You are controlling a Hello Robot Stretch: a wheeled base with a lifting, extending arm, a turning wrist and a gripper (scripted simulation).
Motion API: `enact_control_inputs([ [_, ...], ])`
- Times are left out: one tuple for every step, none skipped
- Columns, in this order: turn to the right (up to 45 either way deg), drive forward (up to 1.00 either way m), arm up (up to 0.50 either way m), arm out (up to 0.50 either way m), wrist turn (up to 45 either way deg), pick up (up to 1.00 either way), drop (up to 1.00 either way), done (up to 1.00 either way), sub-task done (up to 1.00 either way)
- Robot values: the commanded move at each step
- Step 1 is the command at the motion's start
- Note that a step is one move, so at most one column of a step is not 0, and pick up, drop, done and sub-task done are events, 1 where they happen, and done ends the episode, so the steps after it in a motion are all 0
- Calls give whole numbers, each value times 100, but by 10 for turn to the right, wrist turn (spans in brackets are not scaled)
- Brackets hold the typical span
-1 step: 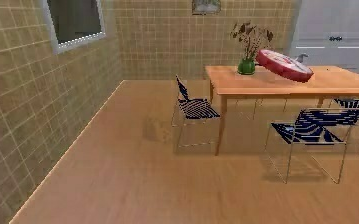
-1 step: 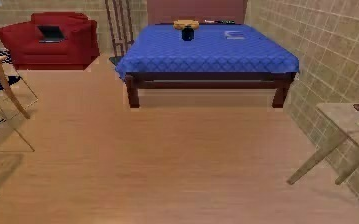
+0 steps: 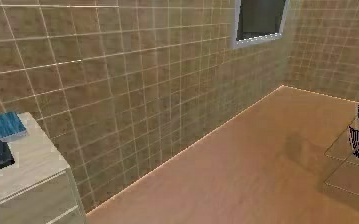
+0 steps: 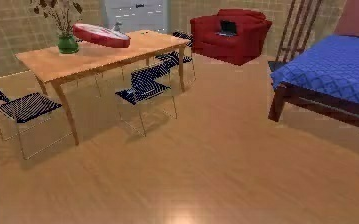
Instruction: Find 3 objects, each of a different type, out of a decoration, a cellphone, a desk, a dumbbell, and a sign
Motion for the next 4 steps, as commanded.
enact_control_inputs([
  [-450,0,0,0,0,0,0,0,0],
  [-450,0,0,0,0,0,0,0,0],
  [-420,0,0,0,0,0,0,0,0],
  [-30,0,0,0,0,0,0,0,0],
])
